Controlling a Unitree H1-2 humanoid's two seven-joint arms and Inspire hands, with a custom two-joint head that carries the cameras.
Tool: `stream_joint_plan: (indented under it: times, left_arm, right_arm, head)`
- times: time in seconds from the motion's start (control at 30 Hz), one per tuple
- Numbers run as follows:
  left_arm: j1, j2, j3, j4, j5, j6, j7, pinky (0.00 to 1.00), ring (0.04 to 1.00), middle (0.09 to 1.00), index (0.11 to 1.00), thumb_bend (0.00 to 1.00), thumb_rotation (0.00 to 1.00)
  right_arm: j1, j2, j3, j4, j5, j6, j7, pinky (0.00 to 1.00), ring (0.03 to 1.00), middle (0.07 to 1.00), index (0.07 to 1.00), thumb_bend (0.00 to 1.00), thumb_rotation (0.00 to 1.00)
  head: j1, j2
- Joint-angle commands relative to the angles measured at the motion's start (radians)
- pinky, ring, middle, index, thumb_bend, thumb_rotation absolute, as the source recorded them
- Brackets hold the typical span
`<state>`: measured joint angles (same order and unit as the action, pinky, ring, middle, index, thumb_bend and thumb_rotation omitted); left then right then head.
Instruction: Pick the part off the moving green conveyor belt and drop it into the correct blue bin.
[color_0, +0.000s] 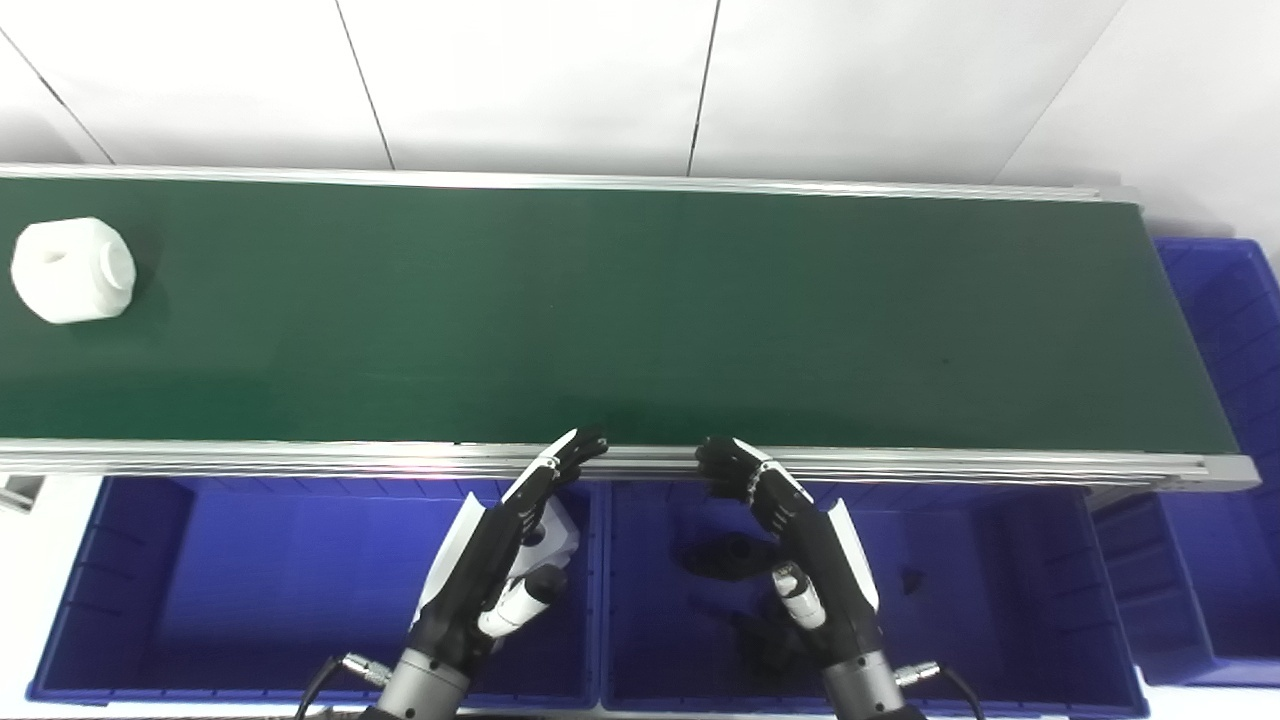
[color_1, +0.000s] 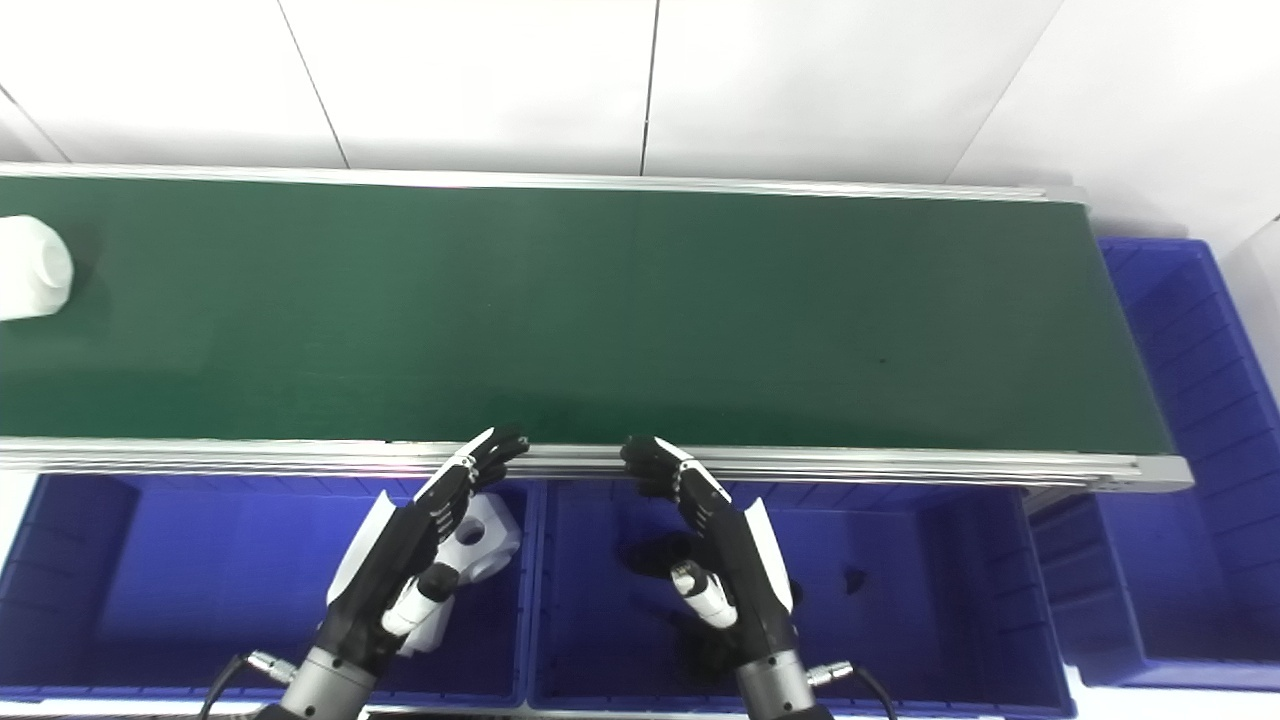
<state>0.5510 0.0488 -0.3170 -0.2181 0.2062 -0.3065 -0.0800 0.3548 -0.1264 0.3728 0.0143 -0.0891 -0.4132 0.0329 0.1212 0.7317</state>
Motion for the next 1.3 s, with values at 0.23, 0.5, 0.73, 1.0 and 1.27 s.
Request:
stream_joint_plan:
  times: [0.23, 0.5, 0.73, 1.0, 1.27]
  left_arm:
    - [0.001, -0.002, -0.001, -0.006, -0.005, -0.024, 0.004, 0.91, 0.928, 0.896, 0.903, 0.85, 1.00]
    - [-0.002, 0.000, -0.002, -0.008, 0.000, -0.022, 0.003, 0.91, 0.925, 0.898, 0.908, 0.85, 1.00]
    - [-0.006, 0.000, -0.004, -0.001, -0.003, -0.024, 0.001, 0.91, 0.929, 0.901, 0.907, 0.85, 1.00]
    - [-0.004, -0.003, -0.005, -0.008, 0.002, -0.014, 0.003, 0.91, 0.929, 0.899, 0.902, 0.87, 1.00]
    - [-0.002, -0.004, -0.007, -0.010, -0.001, -0.017, 0.003, 0.91, 0.929, 0.898, 0.902, 0.86, 1.00]
  right_arm:
    - [-0.009, 0.003, 0.007, -0.006, 0.007, -0.057, -0.003, 0.75, 0.795, 0.801, 0.811, 1.00, 1.00]
    - [-0.012, 0.001, 0.010, -0.002, 0.005, -0.057, -0.008, 0.75, 0.794, 0.799, 0.811, 0.99, 1.00]
    - [-0.015, -0.004, 0.012, -0.002, -0.003, -0.057, -0.010, 0.75, 0.795, 0.800, 0.810, 0.99, 1.00]
    - [-0.015, -0.003, 0.012, -0.001, -0.001, -0.057, -0.014, 0.74, 0.786, 0.794, 0.805, 0.99, 1.00]
    - [-0.014, -0.005, 0.016, -0.004, -0.005, -0.057, -0.018, 0.74, 0.784, 0.793, 0.804, 0.98, 1.00]
  head:
    - [-0.003, -0.001]
    - [-0.004, -0.001]
    - [-0.002, -0.003]
    - [-0.001, -0.003]
    - [-0.001, -0.003]
